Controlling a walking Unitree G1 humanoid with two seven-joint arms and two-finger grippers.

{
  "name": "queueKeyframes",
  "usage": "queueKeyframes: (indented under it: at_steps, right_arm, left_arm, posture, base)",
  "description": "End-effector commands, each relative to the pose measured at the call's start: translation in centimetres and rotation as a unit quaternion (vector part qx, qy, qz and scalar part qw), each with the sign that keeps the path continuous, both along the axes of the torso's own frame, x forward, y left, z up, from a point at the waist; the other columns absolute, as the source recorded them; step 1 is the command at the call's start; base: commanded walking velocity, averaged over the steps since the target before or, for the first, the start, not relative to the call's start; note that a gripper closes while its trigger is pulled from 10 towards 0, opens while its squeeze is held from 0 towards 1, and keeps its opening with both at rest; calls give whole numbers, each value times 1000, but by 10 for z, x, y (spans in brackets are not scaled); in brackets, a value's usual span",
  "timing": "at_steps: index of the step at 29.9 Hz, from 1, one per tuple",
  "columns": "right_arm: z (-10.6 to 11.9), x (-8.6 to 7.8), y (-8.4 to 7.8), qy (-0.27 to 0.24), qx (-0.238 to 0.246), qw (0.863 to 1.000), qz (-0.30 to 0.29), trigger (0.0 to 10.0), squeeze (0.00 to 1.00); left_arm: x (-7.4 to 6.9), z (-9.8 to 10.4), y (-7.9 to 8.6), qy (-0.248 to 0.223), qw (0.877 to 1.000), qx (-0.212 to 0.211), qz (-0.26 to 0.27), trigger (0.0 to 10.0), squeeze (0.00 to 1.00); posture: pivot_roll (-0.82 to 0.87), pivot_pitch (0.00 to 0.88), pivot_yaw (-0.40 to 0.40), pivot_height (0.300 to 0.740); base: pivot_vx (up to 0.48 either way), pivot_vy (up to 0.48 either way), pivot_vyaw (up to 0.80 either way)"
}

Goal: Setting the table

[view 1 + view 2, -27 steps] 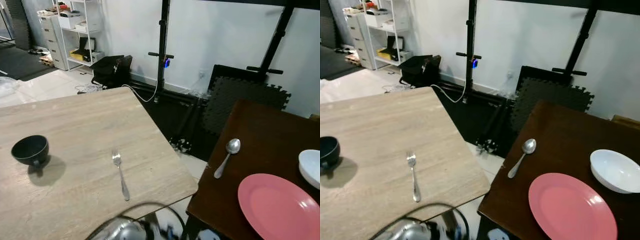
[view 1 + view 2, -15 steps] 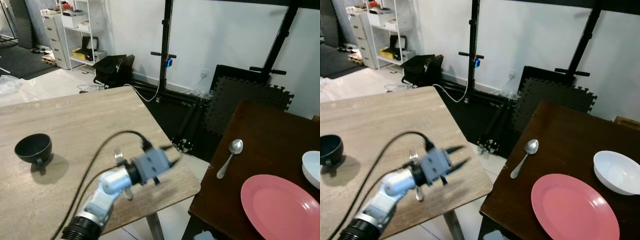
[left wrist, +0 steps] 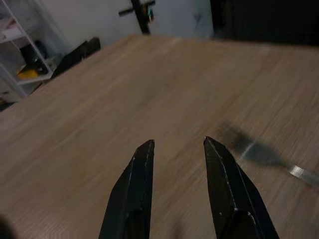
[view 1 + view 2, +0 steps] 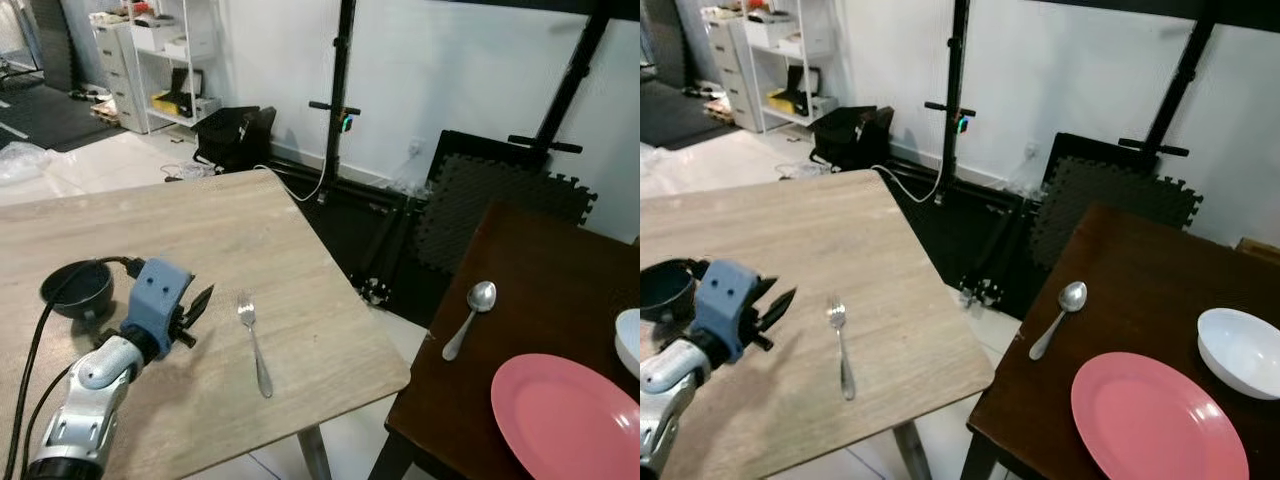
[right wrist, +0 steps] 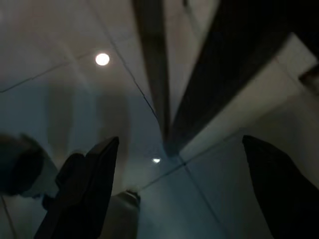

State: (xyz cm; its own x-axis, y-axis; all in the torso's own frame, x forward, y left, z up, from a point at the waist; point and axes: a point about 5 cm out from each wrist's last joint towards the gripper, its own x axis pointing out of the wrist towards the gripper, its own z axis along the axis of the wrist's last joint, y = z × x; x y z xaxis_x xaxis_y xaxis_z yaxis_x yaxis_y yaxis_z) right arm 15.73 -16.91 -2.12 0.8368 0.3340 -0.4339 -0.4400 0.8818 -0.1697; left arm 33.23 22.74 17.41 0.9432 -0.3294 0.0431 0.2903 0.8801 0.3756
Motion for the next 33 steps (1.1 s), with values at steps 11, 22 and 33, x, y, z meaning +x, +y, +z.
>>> queueKeyframes:
  at_steps: [11, 22, 33]
  right_arm:
    - [97, 1, -5, -94, 50, 993, 57, 10000, 0]
    - [207, 83, 39, -280, 197, 939, -32, 10000, 0]
    - [221, 104, 78, -257, 244, 935, -11, 10000, 0]
  left_arm:
    - [13, -15, -17, 61, 998, 1, -9, 10000, 0]
    - [21, 18, -23, 87, 993, -82, 21, 10000, 0]
    - [-3, 32, -69, 46, 996, -71, 3, 10000, 1000]
  posture:
    - [-8, 59, 62, 740]
    - [-12, 58, 52, 740]
    - [48, 49, 15, 740]
  base:
    - [0, 0, 0]
    - [0, 0, 0]
    - [0, 0, 0]
